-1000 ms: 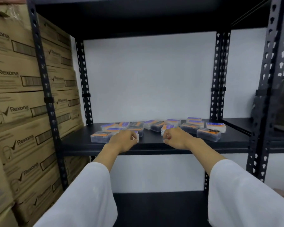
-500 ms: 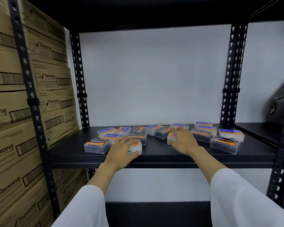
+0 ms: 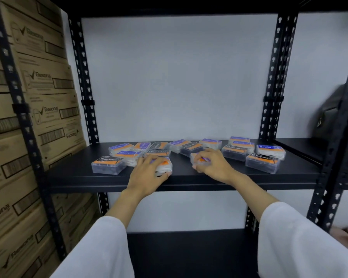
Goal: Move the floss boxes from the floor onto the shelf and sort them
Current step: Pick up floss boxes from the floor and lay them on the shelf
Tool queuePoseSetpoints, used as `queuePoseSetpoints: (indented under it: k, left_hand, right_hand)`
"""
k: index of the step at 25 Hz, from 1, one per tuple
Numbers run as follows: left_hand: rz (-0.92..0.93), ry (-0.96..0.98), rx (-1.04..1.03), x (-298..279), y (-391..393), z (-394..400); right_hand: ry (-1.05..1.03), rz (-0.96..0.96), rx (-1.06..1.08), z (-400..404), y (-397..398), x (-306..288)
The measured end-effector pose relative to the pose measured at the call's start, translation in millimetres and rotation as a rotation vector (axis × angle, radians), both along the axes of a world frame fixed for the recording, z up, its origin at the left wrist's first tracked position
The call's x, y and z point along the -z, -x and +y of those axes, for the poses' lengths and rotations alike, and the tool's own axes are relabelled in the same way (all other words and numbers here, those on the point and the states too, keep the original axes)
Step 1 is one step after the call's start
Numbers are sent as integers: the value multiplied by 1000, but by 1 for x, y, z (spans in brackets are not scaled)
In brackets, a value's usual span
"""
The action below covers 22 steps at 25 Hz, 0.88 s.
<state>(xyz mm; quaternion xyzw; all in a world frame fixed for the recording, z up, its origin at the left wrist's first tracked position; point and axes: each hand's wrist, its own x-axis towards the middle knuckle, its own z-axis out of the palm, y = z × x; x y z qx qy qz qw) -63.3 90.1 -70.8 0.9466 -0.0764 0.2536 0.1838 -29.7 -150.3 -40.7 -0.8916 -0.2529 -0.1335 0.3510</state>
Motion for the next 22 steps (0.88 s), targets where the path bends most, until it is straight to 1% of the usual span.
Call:
queuePoseSetpoints:
  k: [2,3,5,7,10,12,17,22]
  left_hand:
    - [5,-39,-1,-4,0,-5]
    - [4,-57,-7,-6,-1,-5]
    - [10,-74,-17,-10,-2,-2]
    - [54,-36,13,-12,-2,2]
    - [91,45,80,-9,-1,4]
    - [100,49,76,-8,-1,6]
    - [125,-49,7,-10,5,2]
    - [206,16,33,-12,20,-4]
  right_hand:
    - [-81,24,-1,-2,4,-4]
    - [-86,20,22,-2,4,-6]
    - [-12,-12,109,0,2,-6]
    - [95,-24,195,5,-1,-5]
    - [201,61,266,13,-6,2]
    - [213,99,266,15,-9,7]
    - [229,114,225,5,-5,6]
    - [207,143,190,-6,17,3]
